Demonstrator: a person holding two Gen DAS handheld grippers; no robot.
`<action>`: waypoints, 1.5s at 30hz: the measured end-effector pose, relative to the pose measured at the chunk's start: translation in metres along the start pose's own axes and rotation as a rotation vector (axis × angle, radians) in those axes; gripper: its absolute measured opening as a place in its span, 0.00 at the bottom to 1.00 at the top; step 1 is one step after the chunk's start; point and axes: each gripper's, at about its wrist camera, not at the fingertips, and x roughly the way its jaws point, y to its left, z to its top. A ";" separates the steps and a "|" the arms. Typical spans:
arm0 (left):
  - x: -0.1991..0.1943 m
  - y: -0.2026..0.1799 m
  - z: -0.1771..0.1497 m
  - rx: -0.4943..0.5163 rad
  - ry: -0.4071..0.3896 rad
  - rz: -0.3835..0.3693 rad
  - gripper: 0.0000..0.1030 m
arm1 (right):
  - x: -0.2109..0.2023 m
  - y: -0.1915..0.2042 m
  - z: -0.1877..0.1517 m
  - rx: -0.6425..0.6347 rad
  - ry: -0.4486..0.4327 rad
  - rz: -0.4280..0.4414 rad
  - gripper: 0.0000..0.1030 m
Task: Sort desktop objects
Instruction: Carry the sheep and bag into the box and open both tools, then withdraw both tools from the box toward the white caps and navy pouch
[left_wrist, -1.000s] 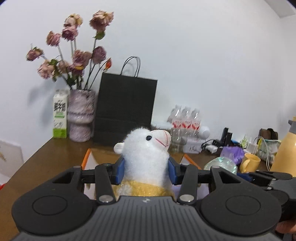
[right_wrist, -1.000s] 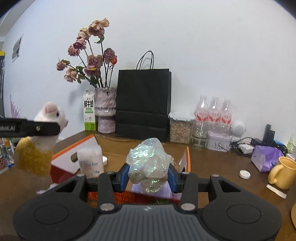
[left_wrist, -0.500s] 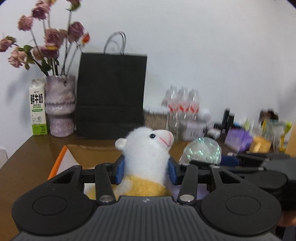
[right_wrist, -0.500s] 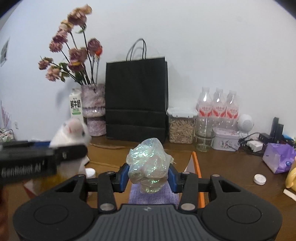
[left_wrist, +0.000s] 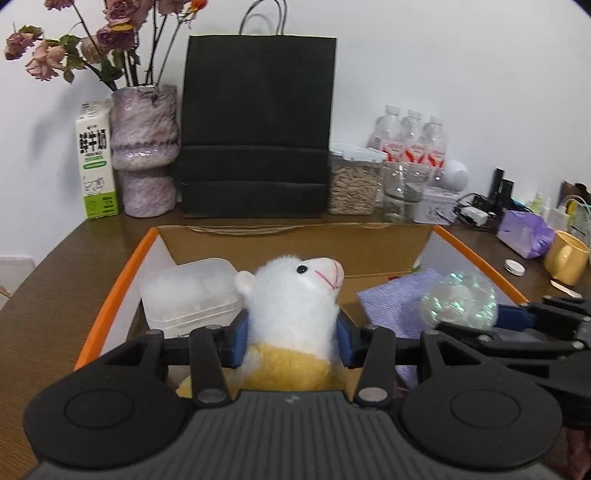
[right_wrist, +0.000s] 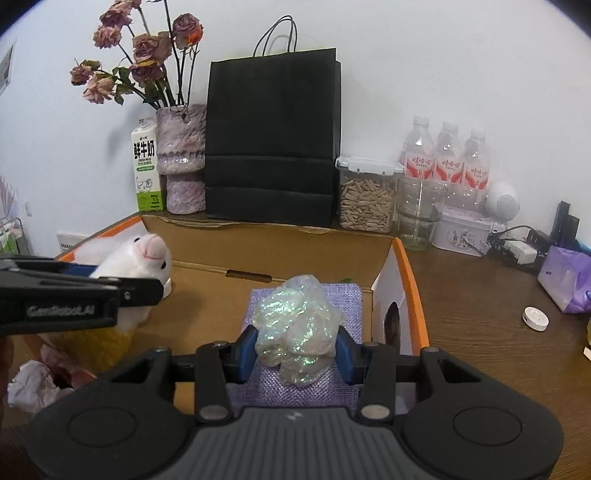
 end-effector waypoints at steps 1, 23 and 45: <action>0.000 0.002 0.000 -0.007 -0.005 0.006 0.46 | 0.000 0.001 0.000 -0.003 0.000 -0.003 0.41; -0.035 -0.003 0.003 0.013 -0.142 0.129 1.00 | -0.025 -0.002 0.006 0.023 -0.102 -0.006 1.00; -0.049 -0.002 0.002 0.000 -0.180 0.125 1.00 | -0.041 0.002 0.006 0.025 -0.125 -0.005 1.00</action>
